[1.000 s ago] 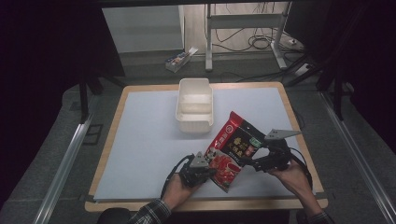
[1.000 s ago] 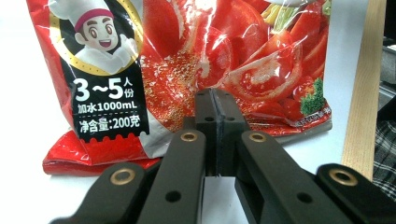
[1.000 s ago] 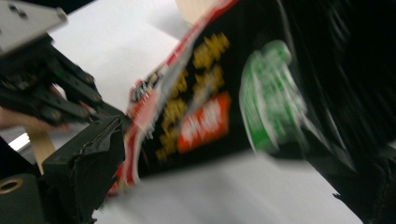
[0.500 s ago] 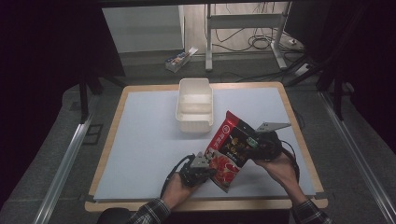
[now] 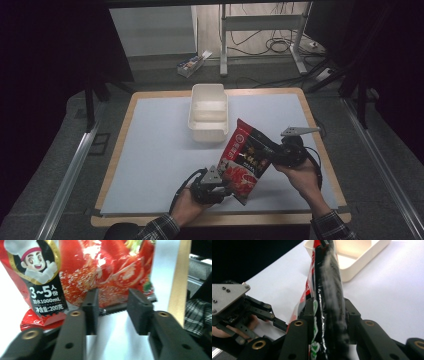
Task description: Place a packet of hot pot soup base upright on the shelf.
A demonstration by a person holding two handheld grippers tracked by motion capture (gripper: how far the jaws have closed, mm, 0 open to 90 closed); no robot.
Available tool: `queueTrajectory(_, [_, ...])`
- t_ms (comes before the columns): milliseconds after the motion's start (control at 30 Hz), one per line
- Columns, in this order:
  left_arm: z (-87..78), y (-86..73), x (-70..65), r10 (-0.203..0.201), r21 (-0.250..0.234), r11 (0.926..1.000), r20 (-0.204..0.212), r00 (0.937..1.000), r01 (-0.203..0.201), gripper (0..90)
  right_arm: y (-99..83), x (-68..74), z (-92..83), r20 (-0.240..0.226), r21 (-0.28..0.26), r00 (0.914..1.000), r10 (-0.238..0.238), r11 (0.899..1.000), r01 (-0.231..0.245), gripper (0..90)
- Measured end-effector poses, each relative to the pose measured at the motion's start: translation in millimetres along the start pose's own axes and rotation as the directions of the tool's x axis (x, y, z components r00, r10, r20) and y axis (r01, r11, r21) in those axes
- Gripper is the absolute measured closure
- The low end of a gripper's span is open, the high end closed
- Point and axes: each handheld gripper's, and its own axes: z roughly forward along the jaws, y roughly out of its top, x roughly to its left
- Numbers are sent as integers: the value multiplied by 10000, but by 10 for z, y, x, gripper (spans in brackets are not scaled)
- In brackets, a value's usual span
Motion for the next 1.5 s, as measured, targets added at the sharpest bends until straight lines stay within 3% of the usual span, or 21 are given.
queueTrajectory(267, [-113,-3,21,-65,-402,9992,289,9996,77,395,160,88,-79,198,-23,9990,-395,9992,396,713])
queueTrajectory(467, [-150,-27,31,-88,-329,9994,28,10000,88,291,289,104,-172,640,-193,9955,-700,9973,714,714])
queueTrajectory(667, [-200,-33,23,-223,-470,9986,-27,9997,221,244,384,102,-257,1019,-216,9904,-933,9952,959,714])
queueTrajectory(867, [-234,-54,14,-229,-360,9991,-414,9989,214,174,501,63,-359,1428,-385,9836,-1099,9924,1165,714])
queueTrajectory(1500, [-386,-190,-34,-32,225,9997,-1002,9950,55,94,906,-97,-398,1814,-836,9788,-951,9902,1117,714])
